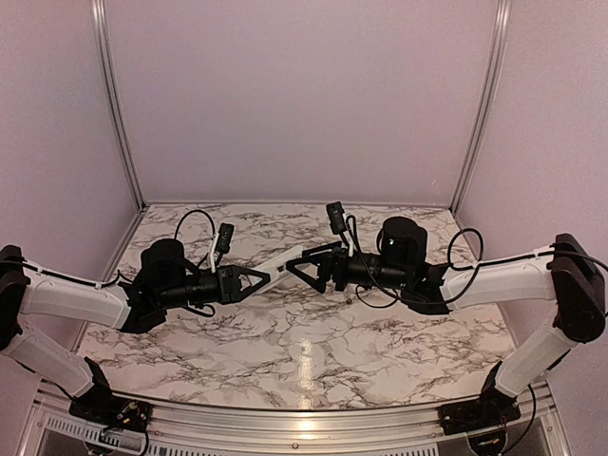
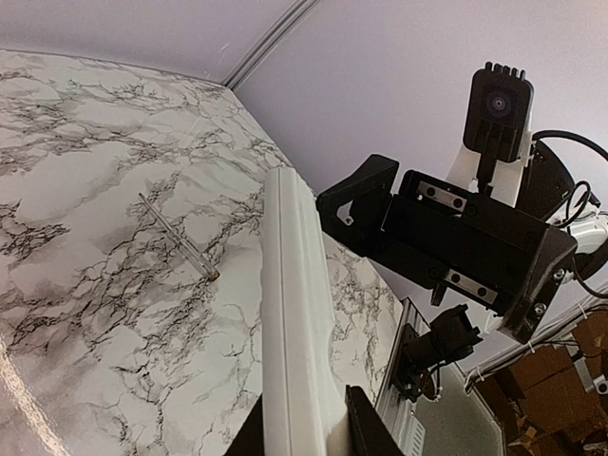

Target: Unload the batteries from the remote control

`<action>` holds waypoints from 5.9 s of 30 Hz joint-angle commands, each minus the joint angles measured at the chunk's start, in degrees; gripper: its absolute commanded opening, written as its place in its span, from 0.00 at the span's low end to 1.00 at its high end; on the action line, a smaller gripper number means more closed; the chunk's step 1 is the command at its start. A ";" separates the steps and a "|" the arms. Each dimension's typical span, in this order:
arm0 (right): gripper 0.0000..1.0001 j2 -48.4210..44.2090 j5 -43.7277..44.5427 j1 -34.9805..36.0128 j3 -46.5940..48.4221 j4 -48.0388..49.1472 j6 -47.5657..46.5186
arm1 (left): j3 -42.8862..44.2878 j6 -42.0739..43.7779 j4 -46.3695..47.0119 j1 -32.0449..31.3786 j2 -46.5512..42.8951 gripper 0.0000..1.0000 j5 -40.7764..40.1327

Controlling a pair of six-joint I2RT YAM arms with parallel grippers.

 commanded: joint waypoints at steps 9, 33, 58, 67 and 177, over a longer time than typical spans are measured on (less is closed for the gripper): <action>0.98 0.98 -7.62 0.49 -0.40 1.70 1.81 | 0.26 2.32 7.44 -0.96 -3.11 0.00 4.51; 0.98 0.93 -10.07 0.45 -0.53 2.16 2.35 | -0.02 2.80 7.35 -0.96 -3.36 0.00 3.85; 0.98 -0.34 -12.26 0.40 -1.84 4.08 3.07 | 1.03 3.35 7.31 -0.96 -0.78 0.00 3.54; 0.97 -0.63 -13.26 0.40 -2.38 5.30 3.80 | 1.16 3.72 6.92 -0.95 -0.69 0.00 3.49; 0.40 3.80 1.74 0.47 0.78 -10.86 -2.89 | 3.63 7.03 -1.43 1.39 3.88 0.00 -8.12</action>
